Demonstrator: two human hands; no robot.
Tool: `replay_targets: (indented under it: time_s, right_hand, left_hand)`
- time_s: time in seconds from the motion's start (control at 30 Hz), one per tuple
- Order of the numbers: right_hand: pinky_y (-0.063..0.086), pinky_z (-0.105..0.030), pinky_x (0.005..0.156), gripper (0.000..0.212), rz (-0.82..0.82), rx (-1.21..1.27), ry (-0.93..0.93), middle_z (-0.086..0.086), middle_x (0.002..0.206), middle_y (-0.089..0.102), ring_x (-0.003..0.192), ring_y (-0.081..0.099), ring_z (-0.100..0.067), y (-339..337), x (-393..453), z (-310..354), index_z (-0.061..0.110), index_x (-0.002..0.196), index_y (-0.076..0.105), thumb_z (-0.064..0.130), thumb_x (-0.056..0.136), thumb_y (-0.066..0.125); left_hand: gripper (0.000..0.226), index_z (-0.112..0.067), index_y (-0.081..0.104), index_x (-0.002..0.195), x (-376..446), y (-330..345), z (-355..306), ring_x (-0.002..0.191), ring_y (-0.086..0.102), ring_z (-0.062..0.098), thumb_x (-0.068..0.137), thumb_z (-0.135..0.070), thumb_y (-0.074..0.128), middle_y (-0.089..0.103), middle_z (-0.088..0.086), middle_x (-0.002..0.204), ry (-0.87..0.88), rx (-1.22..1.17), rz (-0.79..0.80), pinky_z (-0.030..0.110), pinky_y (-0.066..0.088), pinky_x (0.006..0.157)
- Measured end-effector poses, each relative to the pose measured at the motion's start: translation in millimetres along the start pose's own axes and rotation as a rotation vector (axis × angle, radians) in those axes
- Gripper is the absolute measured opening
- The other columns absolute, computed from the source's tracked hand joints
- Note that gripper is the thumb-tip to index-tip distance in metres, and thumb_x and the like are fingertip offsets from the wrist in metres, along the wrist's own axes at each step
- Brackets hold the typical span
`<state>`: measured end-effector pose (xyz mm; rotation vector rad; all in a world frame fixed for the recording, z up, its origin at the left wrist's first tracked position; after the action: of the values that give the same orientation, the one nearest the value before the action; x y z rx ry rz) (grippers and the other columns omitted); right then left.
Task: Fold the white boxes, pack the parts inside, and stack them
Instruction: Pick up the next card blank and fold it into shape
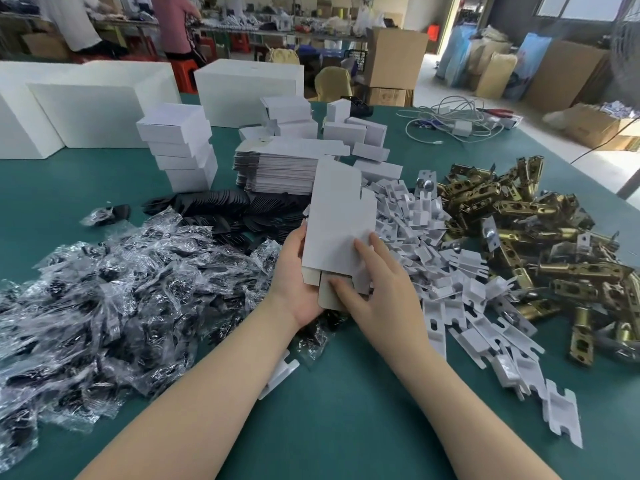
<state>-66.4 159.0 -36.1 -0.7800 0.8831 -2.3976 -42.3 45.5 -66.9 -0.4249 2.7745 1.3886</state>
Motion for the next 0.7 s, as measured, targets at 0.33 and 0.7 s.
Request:
replay_targets:
  time_s: [0.33,0.7]
  right_hand:
    - [0.035,-0.032,0.112,0.055,-0.192,0.171,0.065,0.0,0.154,0.04,0.14,0.035,-0.01,-21.8,5.9,-9.7,0.021,0.142,0.051,0.029,0.091,0.07]
    - [0.033,-0.029,0.108,0.046,-0.168,-0.004,0.035,-0.009,0.152,0.043,0.141,0.04,-0.022,-18.1,10.7,-8.6,0.015,0.143,0.051,0.032,0.1,0.057]
  left_hand:
    - [0.044,-0.013,0.061,0.127,-6.1,6.6,-0.2,0.096,0.071,0.026,0.083,-0.014,0.059,0.071,0.012,0.114,0.073,0.182,0.017,0.037,0.06,0.075]
    - [0.032,-0.029,0.065,0.115,-2.8,9.2,2.8,0.084,0.073,0.014,0.1,-0.005,0.05,0.076,-0.001,0.102,0.195,0.345,-0.092,0.03,0.059,0.063]
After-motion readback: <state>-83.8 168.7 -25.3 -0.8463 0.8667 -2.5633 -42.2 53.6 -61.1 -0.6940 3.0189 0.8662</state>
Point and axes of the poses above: each hand's wrist, its own x-axis towards the middle knuckle, its own y-axis out of the palm, z = x × y, the point moved 7 cm from there along x, towards the middle knuckle
